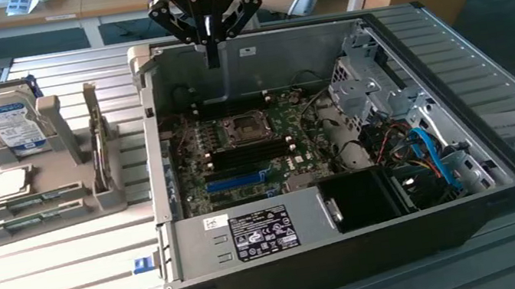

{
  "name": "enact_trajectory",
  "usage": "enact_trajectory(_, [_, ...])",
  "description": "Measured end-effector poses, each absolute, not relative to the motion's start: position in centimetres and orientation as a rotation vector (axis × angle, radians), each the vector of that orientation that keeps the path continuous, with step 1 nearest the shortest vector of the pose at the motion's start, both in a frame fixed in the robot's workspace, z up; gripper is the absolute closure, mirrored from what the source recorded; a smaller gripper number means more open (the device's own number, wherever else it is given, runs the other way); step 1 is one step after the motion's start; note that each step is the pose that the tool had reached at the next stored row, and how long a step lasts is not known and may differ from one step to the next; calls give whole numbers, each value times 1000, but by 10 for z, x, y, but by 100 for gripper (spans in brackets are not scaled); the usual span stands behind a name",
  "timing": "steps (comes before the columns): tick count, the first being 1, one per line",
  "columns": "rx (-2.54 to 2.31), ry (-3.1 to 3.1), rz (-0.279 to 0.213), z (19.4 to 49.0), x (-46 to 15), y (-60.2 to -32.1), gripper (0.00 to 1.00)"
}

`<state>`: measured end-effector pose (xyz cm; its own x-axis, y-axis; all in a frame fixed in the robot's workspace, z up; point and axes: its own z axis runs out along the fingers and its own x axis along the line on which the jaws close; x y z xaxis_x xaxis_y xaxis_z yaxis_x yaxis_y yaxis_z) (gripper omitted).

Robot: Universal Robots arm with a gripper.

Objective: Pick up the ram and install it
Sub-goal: 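Reach for the ram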

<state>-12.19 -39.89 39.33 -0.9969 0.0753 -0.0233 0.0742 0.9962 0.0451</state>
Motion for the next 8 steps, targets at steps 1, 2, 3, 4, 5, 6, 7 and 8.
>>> enact_trajectory(1, [117,3114,69,393,-122,-399,90])
enact_trajectory(2, [117,3114,69,393,-122,-399,90])
enact_trajectory(3, [117,3114,69,393,-122,-399,90])
enact_trajectory(4, [117,3114,69,393,-122,-399,90])
enact_trajectory(5, [116,3114,69,393,-122,-399,90])
enact_trajectory(6, [117,3114,69,393,-123,-399,90])
enact_trajectory(7, [117,3114,69,393,-125,-399,90])
enact_trajectory(8, [117,3114,69,393,-127,-399,90])
